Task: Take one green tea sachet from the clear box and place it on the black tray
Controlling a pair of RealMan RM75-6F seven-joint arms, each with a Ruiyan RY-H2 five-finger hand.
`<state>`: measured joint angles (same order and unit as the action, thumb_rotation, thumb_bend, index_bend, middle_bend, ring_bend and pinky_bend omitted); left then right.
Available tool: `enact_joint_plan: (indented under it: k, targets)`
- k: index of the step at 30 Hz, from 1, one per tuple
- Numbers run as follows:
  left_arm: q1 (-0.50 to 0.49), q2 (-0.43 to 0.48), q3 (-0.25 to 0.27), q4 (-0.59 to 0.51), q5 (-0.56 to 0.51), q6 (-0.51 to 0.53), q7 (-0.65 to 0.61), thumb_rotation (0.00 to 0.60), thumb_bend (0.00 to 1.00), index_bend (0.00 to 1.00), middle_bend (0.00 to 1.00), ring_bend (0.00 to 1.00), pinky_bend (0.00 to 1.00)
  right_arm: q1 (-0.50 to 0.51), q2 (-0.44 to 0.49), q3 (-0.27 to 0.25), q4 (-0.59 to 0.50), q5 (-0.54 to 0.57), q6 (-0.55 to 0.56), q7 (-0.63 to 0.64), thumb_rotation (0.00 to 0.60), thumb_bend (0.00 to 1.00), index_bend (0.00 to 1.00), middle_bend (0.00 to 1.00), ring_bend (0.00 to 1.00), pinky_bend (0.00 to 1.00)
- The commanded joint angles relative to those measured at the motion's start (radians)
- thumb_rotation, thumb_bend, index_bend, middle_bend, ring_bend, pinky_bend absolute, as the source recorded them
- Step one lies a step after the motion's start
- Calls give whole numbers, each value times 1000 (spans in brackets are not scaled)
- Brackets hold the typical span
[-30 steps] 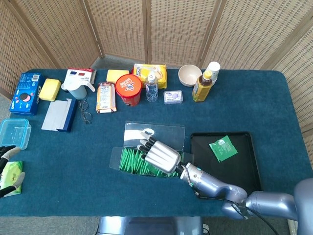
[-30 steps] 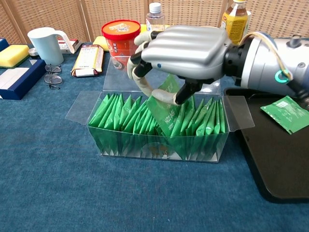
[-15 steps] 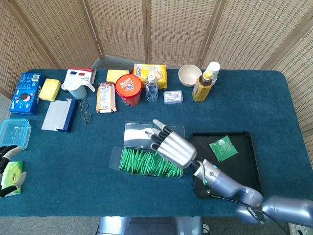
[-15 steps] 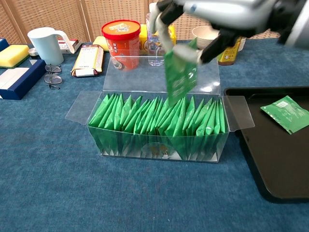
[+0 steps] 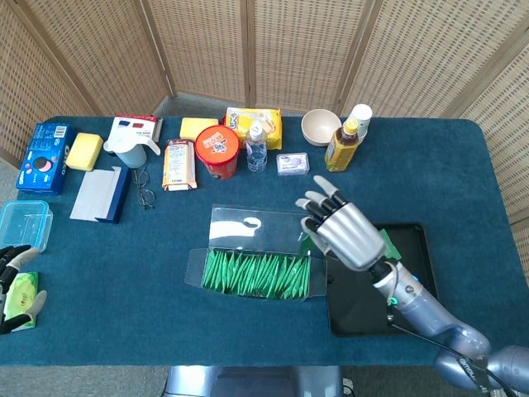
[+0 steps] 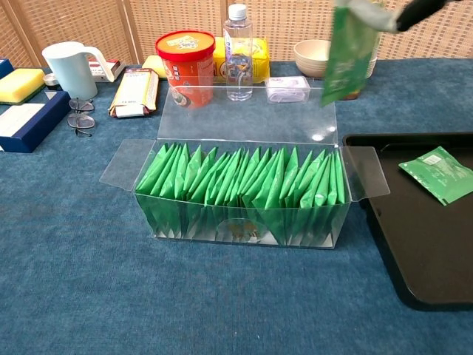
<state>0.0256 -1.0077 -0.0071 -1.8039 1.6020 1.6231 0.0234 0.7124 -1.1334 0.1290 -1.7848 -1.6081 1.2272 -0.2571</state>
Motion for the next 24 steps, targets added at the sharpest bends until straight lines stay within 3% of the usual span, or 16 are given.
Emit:
enact_joint_plan:
  k: [1,13,24]
  targets:
    - [2,3,1,-6,3,3,5,600,298,185,183,127,247,-27,16,-16,26,6,11,19,600,580,668,295,229,46]
    - [12,10,7,-24,12,15,22,600,298,185,183,127,247,-118,3,-77,187,51,7,109,600,581,625,270,194,47]
    - [19,14,14,-33,19,20,31,600,298,185,183,127,247,-153,-22,-101,278,73,-27,158,600,667,471,195,123,30]
